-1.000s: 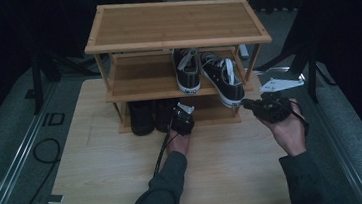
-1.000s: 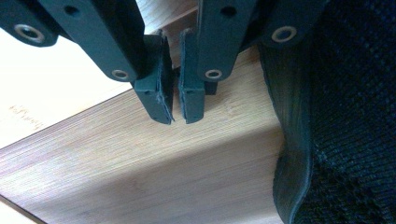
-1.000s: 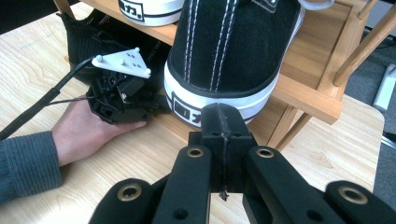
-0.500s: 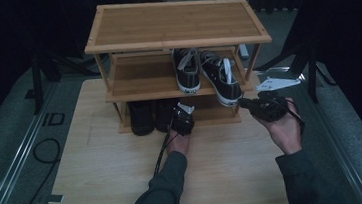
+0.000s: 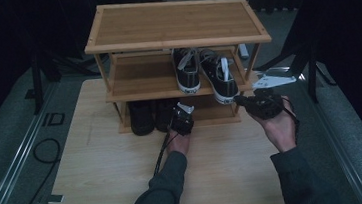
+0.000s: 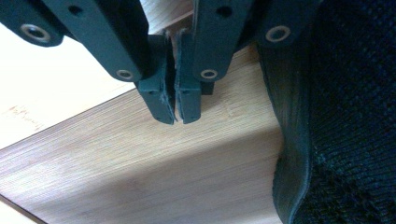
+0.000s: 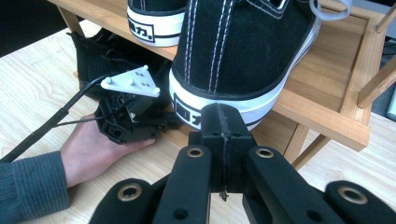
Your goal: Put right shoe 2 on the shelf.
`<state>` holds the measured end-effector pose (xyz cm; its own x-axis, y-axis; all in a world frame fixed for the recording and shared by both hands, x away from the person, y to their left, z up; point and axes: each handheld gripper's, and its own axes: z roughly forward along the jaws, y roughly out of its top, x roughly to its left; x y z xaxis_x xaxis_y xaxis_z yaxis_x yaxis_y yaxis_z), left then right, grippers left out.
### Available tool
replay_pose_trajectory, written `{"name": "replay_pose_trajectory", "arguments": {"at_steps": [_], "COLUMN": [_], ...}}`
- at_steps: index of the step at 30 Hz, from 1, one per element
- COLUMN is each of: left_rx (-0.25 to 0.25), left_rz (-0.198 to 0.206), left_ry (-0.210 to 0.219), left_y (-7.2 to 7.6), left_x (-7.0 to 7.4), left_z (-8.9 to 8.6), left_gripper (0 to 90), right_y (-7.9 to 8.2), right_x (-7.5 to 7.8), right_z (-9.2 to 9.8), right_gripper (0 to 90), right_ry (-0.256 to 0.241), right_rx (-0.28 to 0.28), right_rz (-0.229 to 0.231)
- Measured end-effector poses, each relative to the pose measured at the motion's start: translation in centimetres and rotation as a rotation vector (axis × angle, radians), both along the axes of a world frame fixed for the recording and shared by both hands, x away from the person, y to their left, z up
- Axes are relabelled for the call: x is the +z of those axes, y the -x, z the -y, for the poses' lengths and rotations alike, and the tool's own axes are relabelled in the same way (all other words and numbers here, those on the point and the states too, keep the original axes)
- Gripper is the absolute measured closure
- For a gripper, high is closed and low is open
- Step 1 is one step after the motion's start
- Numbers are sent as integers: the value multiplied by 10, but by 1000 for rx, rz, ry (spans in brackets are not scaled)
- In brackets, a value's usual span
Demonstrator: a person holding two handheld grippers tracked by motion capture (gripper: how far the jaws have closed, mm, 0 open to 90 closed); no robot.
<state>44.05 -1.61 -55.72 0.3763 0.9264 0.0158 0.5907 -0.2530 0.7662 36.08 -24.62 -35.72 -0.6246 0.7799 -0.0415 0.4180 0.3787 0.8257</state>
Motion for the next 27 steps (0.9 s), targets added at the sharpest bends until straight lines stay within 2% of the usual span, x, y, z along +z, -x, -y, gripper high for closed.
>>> {"name": "replay_pose_trajectory", "arguments": {"at_steps": [13,15,16,23,27], "left_rx": [7,7,-7,-9,-9], "left_rz": [0,1,-9,-11,-10], "left_ry": [30,30,12,19,16], "left_y": [0,0,0,0,0], "left_x": [-1,-1,0,0,0], "left_z": [1,1,0,-1,0], "left_gripper": [900,900,900,900,900], "right_y": [-5,-6,-6,-9,-10], "right_x": [1,1,1,-2,-3], "right_z": [-12,-14,-15,-17,-19], "right_gripper": [900,900,900,900,900], "right_ry": [-19,-24,-24,-13,-24], "right_rx": [21,22,25,5,11], "right_rz": [8,10,13,20,18]}}
